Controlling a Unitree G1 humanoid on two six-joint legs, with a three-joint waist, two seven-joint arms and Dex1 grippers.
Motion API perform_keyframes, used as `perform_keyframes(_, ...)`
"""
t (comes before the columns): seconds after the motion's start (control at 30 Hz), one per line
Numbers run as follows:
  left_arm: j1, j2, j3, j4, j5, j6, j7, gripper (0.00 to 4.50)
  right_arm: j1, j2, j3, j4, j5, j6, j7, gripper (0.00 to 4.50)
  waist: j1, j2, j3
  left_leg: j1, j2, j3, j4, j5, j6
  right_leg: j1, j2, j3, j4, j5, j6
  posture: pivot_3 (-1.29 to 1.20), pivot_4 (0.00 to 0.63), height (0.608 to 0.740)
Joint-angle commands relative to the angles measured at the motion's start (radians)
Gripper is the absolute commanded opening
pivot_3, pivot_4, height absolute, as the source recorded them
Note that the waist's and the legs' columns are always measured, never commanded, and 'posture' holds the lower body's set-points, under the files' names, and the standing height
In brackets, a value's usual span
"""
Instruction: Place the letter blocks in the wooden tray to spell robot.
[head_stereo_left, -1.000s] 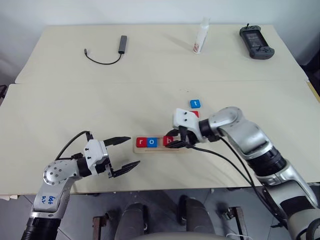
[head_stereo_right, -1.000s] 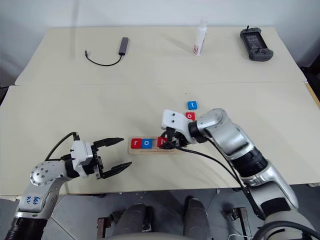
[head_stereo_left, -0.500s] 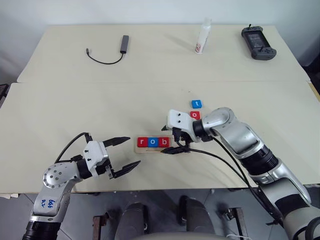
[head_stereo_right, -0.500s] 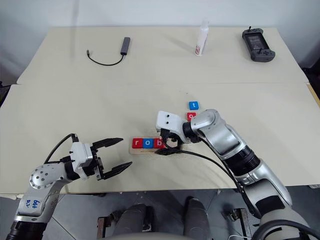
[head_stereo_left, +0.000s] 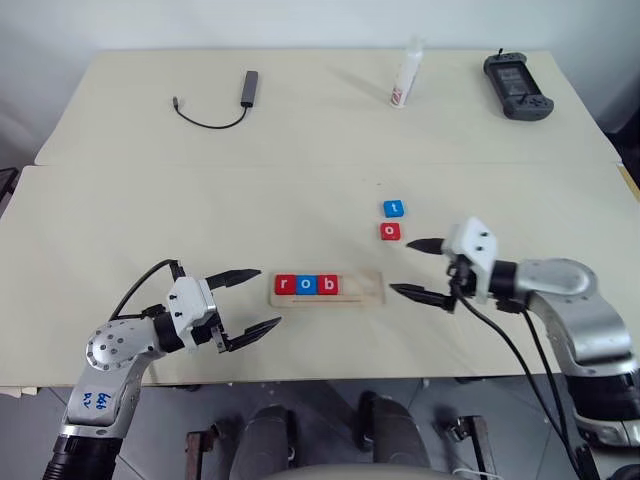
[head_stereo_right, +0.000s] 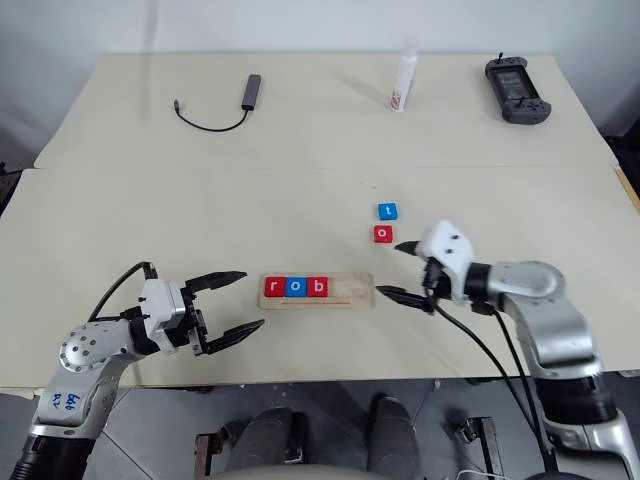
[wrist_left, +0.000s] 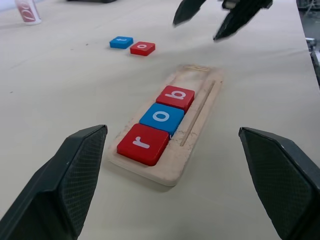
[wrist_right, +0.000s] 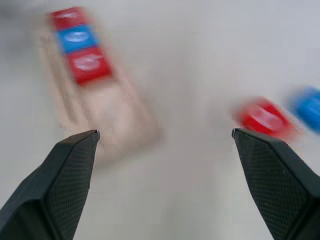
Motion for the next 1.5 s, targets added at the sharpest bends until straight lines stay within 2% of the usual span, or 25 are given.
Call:
perform_keyframes(0.03, -0.042, -0.004, -0.003, 0.028, -0.026, 0.028, -0.016, 4.50, 0.136, 0.014, -0.192, 0.024, 0.062, -0.190, 0.015, 4.45, 0.005, 0.000, 0.000, 0.000, 0.000, 0.001, 0.000, 0.000, 0.000, 0.000, 0.000, 0.001, 0.000, 0.000, 0.000, 0.00, 0.150, 0.740)
perform_keyframes(0.17, -0.118, -0.010, -0.018, 0.076, -0.030, 0.052, -0.037, 4.50, 0.287, 0.015, -0.312, 0.060, 0.076, -0.335, 0.025, 4.45, 0.005, 0.000, 0.000, 0.002, 0.000, 0.002, 0.000, 0.000, 0.000, 0.000, 0.000, 0.002, 0.000, 0.000, 0.000, 0.00, 0.150, 0.740)
perform_keyframes(0.23, -0.155, -0.016, -0.026, 0.094, -0.028, 0.055, -0.049, 4.50, 0.330, 0.025, -0.357, 0.059, 0.101, -0.342, -0.002, 4.45, 0.004, 0.000, 0.000, 0.002, 0.000, 0.002, 0.000, 0.000, 0.000, 0.001, 0.001, 0.002, 0.001, 0.000, 0.000, 0.00, 0.150, 0.740)
perform_keyframes(0.43, -0.200, -0.030, -0.040, 0.117, -0.024, 0.050, -0.073, 4.50, 0.339, 0.049, -0.335, 0.013, 0.126, -0.305, -0.085, 4.45, -0.012, 0.001, 0.000, 0.005, 0.001, 0.004, 0.000, 0.000, 0.000, 0.001, 0.001, 0.004, 0.002, 0.000, 0.000, 0.00, 0.150, 0.740)
perform_keyframes(0.57, -0.203, -0.033, -0.040, 0.118, -0.018, 0.043, -0.075, 4.50, 0.219, 0.000, -0.261, -0.034, 0.166, -0.098, -0.181, 4.45, -0.015, 0.001, 0.000, 0.005, 0.002, 0.004, 0.000, 0.000, 0.000, 0.001, 0.001, 0.005, 0.002, 0.000, 0.000, 0.00, 0.150, 0.740)
perform_keyframes(0.7, -0.181, -0.037, -0.031, 0.102, -0.010, 0.036, -0.053, 4.50, -0.020, -0.088, -0.099, -0.008, 0.141, 0.148, -0.233, 4.45, -0.013, 0.001, -0.001, 0.007, 0.002, 0.005, 0.001, 0.000, 0.000, 0.001, 0.001, 0.008, 0.003, 0.001, -0.001, 0.00, 0.150, 0.740)
perform_keyframes(0.8, -0.165, -0.045, -0.033, 0.091, -0.011, 0.045, -0.032, 4.50, -0.176, -0.089, -0.013, 0.068, 0.127, 0.216, -0.237, 4.45, -0.010, 0.001, -0.001, 0.007, 0.003, 0.005, 0.000, 0.000, 0.000, 0.001, 0.002, 0.006, 0.003, 0.000, -0.002, 0.00, 0.150, 0.740)
perform_keyframes(0.9, -0.143, -0.054, -0.038, 0.072, -0.004, 0.039, -0.017, 4.50, -0.368, -0.085, 0.129, 0.209, 0.040, 0.258, -0.228, 4.45, -0.012, 0.001, -0.001, 0.004, 0.002, 0.005, 0.000, 0.000, 0.000, 0.000, 0.002, 0.006, 0.002, 0.000, -0.002, 0.00, 0.150, 0.740)
perform_keyframes(1.03, -0.135, -0.057, -0.032, 0.062, 0.002, 0.034, 0.005, 4.50, -0.524, -0.081, 0.247, 0.359, -0.040, 0.266, -0.195, 4.45, -0.010, 0.001, -0.001, 0.000, 0.002, 0.003, 0.001, 0.000, 0.000, -0.003, 0.002, 0.003, 0.002, 0.000, -0.002, 0.00, 0.150, 0.740)
perform_keyframes(1.13, -0.121, -0.054, -0.028, 0.058, 0.006, 0.026, 0.012, 4.50, -0.599, -0.070, 0.292, 0.432, -0.065, 0.262, -0.161, 4.45, -0.013, 0.001, -0.001, -0.001, 0.002, 0.003, 0.001, 0.000, 0.000, -0.003, 0.002, 0.002, 0.001, 0.000, -0.002, 0.00, 0.150, 0.740)
perform_keyframes(1.3, -0.098, -0.057, -0.022, 0.038, 0.009, 0.022, 0.035, 4.50, -0.635, -0.051, 0.300, 0.451, -0.064, 0.314, -0.146, 4.45, -0.013, 0.001, -0.001, -0.001, 0.002, 0.003, 0.001, 0.000, 0.000, -0.003, 0.002, 0.002, 0.001, 0.000, -0.002, 0.00, 0.150, 0.740)
perform_keyframes(1.5, -0.083, -0.059, -0.021, 0.026, 0.003, 0.020, 0.050, 4.50, -0.647, 0.028, 0.229, 0.396, -0.016, 0.487, -0.249, 4.45, -0.014, 0.001, -0.001, -0.001, 0.003, 0.003, 0.001, 0.000, 0.000, -0.003, 0.002, 0.002, 0.002, 0.000, -0.002, 0.00, 0.150, 0.740)
